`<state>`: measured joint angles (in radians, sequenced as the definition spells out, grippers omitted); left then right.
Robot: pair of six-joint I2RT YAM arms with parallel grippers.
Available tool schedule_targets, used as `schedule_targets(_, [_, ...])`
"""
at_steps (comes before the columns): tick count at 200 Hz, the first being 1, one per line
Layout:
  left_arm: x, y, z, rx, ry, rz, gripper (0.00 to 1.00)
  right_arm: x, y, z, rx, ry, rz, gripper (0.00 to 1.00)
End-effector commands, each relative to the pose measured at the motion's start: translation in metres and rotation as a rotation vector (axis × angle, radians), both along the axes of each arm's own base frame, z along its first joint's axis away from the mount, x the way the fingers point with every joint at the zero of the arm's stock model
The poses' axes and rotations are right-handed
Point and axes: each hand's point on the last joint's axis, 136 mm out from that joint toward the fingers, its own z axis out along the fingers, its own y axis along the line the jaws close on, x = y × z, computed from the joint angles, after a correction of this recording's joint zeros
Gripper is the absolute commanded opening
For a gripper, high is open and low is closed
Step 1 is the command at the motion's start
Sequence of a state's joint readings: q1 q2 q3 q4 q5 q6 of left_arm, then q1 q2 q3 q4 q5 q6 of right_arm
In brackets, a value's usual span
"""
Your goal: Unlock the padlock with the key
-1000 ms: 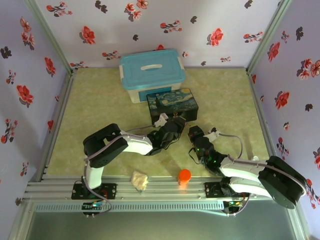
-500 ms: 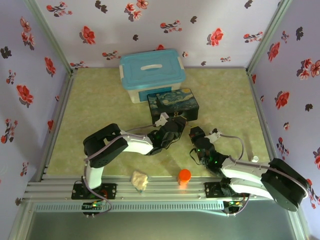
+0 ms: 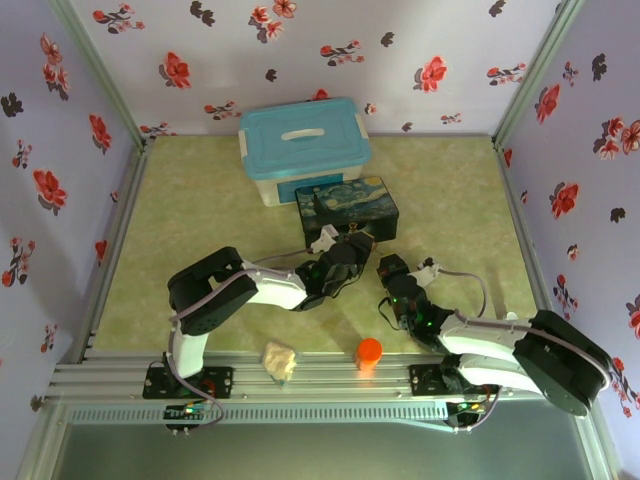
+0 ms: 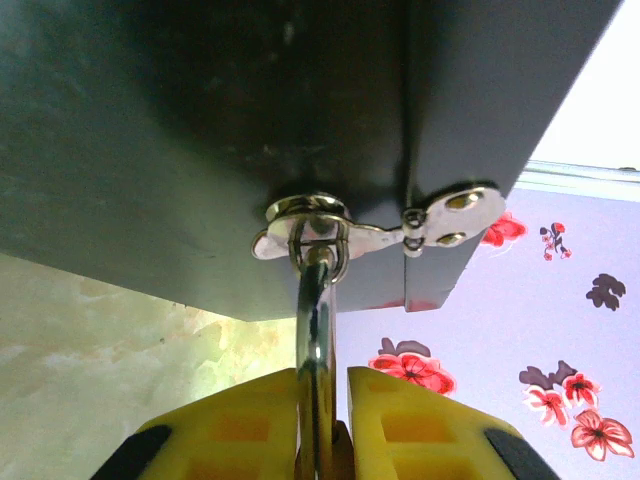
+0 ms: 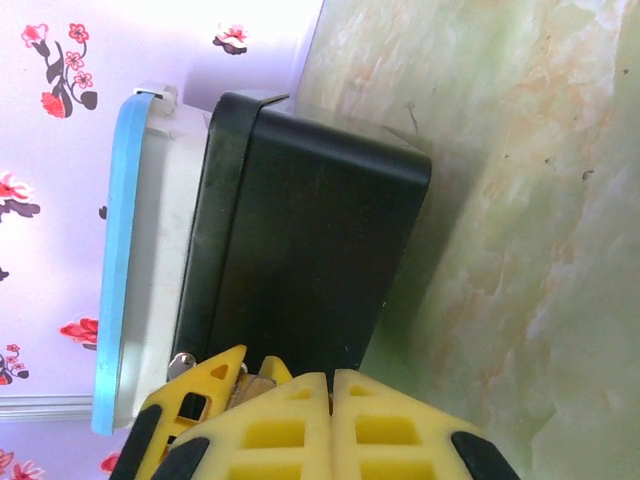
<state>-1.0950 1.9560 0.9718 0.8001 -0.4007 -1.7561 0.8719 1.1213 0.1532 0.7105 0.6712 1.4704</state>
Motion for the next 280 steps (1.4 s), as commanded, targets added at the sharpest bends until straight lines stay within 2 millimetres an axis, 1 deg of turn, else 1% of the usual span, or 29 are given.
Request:
schedule_targets(1, [0.004,-0.007,0.017,-0.056,-0.032,0.003,0.0,-0.001,-0.006,0.003,0.005,-0.018,-0.035,0.0])
schedule_targets(38, [0.004,-0.009,0.017,-0.052,-0.038,0.003,0.0,-0.002,-0.01,0.006,-0.004,-0.022,-0.043,0.0])
schedule_targets(56, [0.005,-0.011,0.019,-0.055,-0.042,0.001,0.0,-0.003,-0.011,0.003,-0.01,-0.015,-0.047,0.0])
schedule_targets(78, [0.007,-0.01,0.014,-0.064,-0.031,0.008,0.0,-0.002,-0.007,0.003,-0.001,-0.022,-0.034,0.0])
schedule_targets(105, [0.004,-0.017,0.02,-0.08,-0.036,-0.013,0.0,0.001,0.001,0.004,0.006,-0.03,-0.016,0.0])
schedule_targets(122, [0.003,-0.018,0.021,-0.083,-0.033,-0.016,0.0,0.002,0.001,0.003,0.006,-0.037,-0.017,0.0])
schedule_targets(128, [0.002,-0.019,0.023,-0.087,-0.034,-0.017,0.0,0.003,0.002,0.006,0.001,-0.052,-0.014,0.0])
schedule_targets(143, [0.002,-0.02,0.022,-0.099,-0.032,-0.019,0.0,0.003,-0.003,0.006,0.006,-0.067,-0.03,0.0])
schedule_targets(155, [0.002,-0.018,0.019,-0.092,-0.028,-0.017,0.0,0.002,-0.004,0.006,0.004,-0.065,-0.025,0.0])
schedule_targets(167, [0.002,-0.018,0.019,-0.092,-0.03,-0.016,0.0,0.001,-0.004,0.005,0.001,-0.056,-0.021,0.0])
schedule_targets(196, [-0.001,-0.026,0.022,-0.087,-0.038,-0.041,0.0,0.001,-0.004,0.006,-0.017,-0.062,-0.016,0.0])
schedule_targets(240, [-0.003,-0.029,0.02,-0.078,-0.034,-0.05,0.0,0.001,-0.002,0.014,-0.018,-0.079,-0.005,0.0])
schedule_targets(252, [-0.006,-0.03,0.016,-0.071,-0.025,-0.055,0.0,0.001,-0.003,0.015,-0.025,-0.079,-0.008,0.0])
schedule_targets(280, [-0.005,-0.032,0.021,-0.085,-0.034,-0.059,0.0,-0.001,-0.009,0.014,-0.037,-0.073,-0.02,0.0])
